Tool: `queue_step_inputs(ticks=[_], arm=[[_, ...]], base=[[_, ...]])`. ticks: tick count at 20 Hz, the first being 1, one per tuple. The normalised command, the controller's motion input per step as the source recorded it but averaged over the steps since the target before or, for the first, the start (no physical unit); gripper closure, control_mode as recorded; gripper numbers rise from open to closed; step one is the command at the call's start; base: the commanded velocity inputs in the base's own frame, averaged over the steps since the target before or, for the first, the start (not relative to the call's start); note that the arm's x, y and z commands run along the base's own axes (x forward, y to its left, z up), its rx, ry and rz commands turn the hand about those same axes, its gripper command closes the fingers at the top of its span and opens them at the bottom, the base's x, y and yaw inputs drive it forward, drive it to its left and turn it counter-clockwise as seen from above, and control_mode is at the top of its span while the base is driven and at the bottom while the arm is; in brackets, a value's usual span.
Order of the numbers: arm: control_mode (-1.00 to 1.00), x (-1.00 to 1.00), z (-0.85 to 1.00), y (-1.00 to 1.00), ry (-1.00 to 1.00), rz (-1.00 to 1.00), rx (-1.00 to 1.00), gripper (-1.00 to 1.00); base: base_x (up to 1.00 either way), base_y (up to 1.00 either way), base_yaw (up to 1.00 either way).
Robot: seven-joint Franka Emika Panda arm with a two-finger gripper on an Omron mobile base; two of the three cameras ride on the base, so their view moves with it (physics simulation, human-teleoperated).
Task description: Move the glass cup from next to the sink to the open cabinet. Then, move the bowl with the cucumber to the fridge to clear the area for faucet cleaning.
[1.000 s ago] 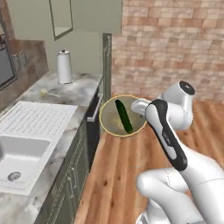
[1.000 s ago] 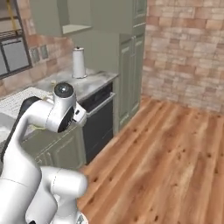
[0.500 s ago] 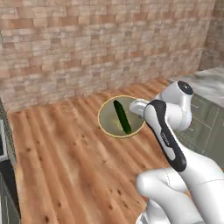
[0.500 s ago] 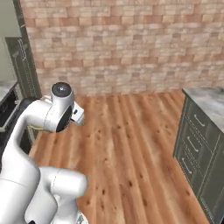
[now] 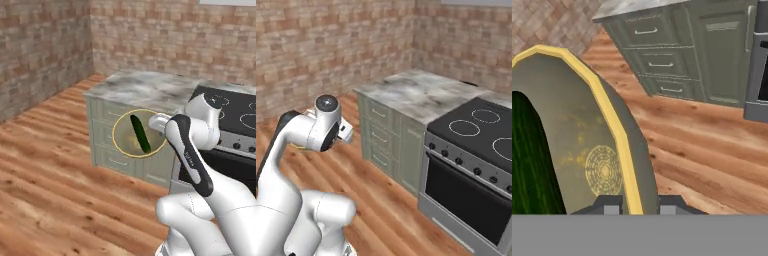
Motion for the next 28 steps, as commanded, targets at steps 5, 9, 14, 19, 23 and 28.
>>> queue_step_inputs(ticks=[5,9,14,19,23,28], arm=[[1.0,0.0,0.0,0.0,0.0,0.0,0.0,1.0],[1.0,0.0,0.0,0.0,0.0,0.0,0.0,1.0],[1.0,0.0,0.0,0.0,0.0,0.0,0.0,1.0],[1.0,0.0,0.0,0.0,0.0,0.0,0.0,1.0],[1.0,0.0,0.0,0.0,0.0,0.0,0.0,1.0],[1.0,0.0,0.0,0.0,0.0,0.0,0.0,1.0]], base=[[-0.16,0.0,-0.86],[-0.16,0.0,-0.86],[-0.05,-0.02,-0.87],[0.0,-0.12,-0.89],[0.0,-0.12,-0.91],[0.14,-0.27,-0.92]])
